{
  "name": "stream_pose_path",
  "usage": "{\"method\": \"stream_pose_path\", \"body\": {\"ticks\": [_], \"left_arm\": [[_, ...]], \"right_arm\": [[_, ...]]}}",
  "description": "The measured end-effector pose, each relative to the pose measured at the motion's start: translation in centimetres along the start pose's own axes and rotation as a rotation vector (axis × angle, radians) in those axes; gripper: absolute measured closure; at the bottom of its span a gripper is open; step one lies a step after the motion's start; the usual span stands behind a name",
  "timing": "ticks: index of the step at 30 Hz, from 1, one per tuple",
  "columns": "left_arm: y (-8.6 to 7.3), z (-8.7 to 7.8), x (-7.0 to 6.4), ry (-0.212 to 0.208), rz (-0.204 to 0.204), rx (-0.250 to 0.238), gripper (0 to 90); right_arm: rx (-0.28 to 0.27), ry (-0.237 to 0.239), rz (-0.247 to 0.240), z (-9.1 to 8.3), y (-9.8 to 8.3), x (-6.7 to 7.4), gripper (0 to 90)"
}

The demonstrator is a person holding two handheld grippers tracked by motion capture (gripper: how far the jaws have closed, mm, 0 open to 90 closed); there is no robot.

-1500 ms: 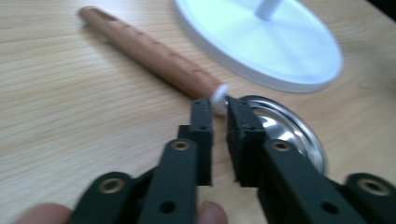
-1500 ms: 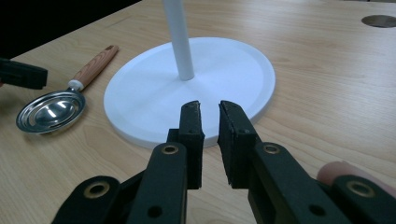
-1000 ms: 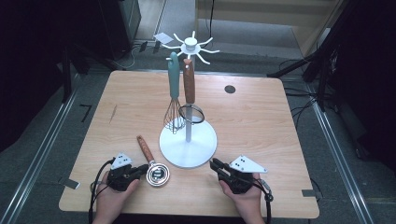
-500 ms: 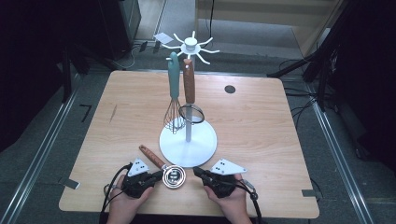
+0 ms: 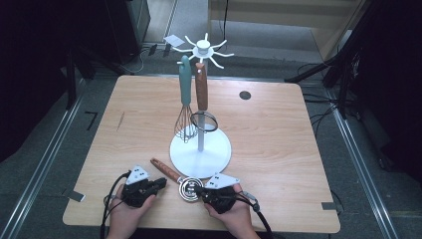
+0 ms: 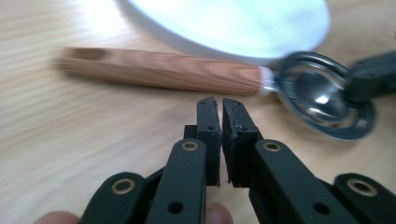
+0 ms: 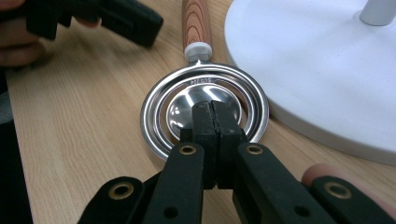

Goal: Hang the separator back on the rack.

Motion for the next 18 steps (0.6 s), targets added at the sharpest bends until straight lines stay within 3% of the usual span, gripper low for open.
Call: {"method": "stream_pose_path", "body": {"ticks": [5, 7, 11, 18], "left_arm": [[0.0, -0.4, 1.8, 0.029, -0.056, -0.02, 85.8], [0.1, -0.3, 2.2, 0.038, -0.067, -0.022, 85.6], [0.1, -0.1, 2.2, 0.039, -0.07, -0.019, 85.7], [0.2, 0.1, 1.8, 0.03, -0.056, -0.018, 85.4]], "right_arm": [[0.003, -0.006, 0.012, -0.9, -0.5, -0.3, 90.0], [0.006, -0.018, -0.007, -1.4, -0.8, -0.6, 90.0], [0.01, -0.01, 0.012, -2.8, -1.6, -1.2, 90.0], [0.028, -0.046, 0.039, -5.0, -2.4, -2.4, 90.0]]}}
Point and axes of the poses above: each handheld gripper's, and its own axes: z roughly forward along the jaws, y roughly out of its top, x roughly to its left, the point moved 4 cm from there along z, roughly forward along the jaws, and after that the axes turned 10 degrees about y, right-handed, at the moved point
